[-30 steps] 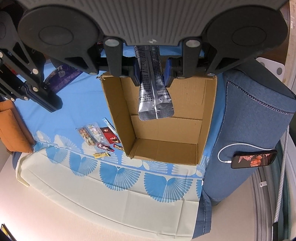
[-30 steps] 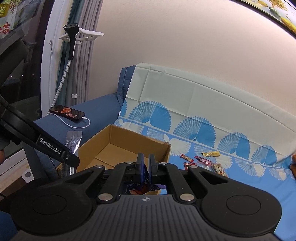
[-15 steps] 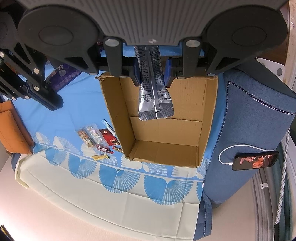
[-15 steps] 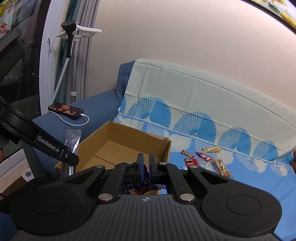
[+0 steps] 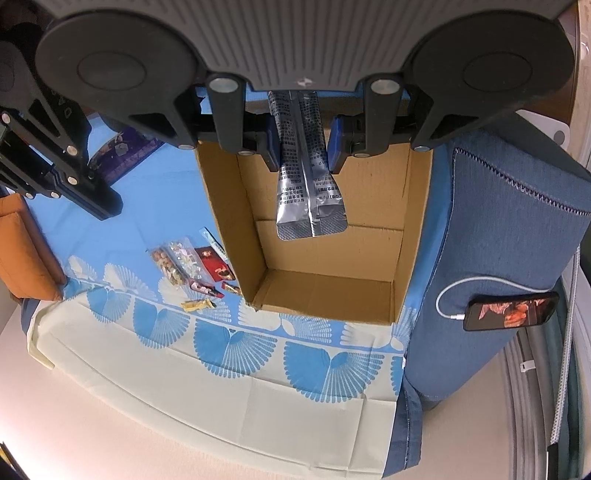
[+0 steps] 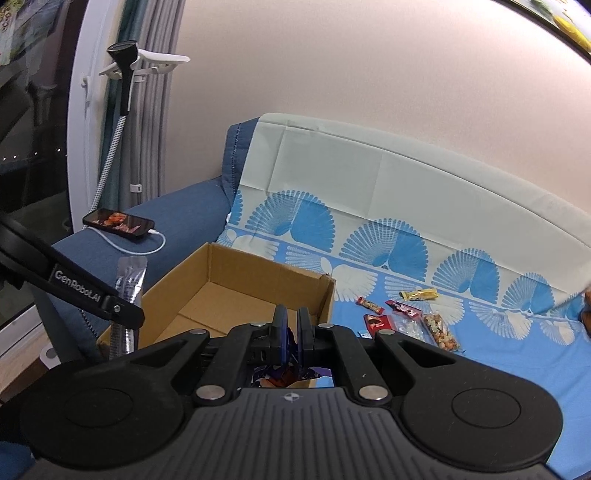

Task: Organize snacks
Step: 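Carry the silver packets with the left tool over the cardboard box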

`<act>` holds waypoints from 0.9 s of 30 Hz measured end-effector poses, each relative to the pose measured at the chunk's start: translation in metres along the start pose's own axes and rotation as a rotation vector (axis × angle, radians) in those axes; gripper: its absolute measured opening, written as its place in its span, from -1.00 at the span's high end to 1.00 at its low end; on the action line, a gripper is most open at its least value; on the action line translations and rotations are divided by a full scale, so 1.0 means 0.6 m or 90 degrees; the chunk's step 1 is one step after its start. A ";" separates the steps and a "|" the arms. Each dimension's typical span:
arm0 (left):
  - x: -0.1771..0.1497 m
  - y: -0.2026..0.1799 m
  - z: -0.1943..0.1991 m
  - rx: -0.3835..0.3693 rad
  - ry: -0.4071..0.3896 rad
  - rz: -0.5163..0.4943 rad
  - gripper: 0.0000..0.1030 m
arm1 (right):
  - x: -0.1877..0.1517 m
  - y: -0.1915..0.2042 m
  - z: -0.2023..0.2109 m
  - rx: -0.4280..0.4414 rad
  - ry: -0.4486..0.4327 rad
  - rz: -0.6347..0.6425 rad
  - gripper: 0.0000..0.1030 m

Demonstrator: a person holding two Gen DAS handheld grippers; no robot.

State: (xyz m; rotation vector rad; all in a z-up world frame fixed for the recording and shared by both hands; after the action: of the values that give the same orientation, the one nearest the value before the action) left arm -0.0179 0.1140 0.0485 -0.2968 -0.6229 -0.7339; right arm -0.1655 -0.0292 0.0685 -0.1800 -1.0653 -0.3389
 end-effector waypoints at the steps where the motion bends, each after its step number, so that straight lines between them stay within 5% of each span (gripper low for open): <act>1: 0.004 0.001 -0.002 0.000 -0.001 0.000 0.42 | 0.003 -0.001 -0.005 -0.001 -0.002 -0.002 0.89; 16: 0.080 0.031 -0.061 0.024 -0.023 0.006 0.41 | 0.040 0.002 -0.099 0.005 -0.005 0.000 0.89; 27: 0.115 0.069 -0.175 0.048 0.025 0.015 0.41 | 0.030 -0.007 -0.221 0.002 0.054 -0.003 0.89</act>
State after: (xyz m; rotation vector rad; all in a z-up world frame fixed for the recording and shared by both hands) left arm 0.0950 0.0584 0.0081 -0.2187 -0.6070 -0.6903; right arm -0.0496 -0.0769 0.0213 -0.1592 -0.9828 -0.3471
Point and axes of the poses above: each gripper's, at about its wrist camera, not at the fingertips, and z roughly against the way its jaws point, y to its left, x to its top, the point moved 2 cm from there along -z, roughly the way its jaws point, and after that the axes turned 10 degrees about -z, right-handed, at the moved point
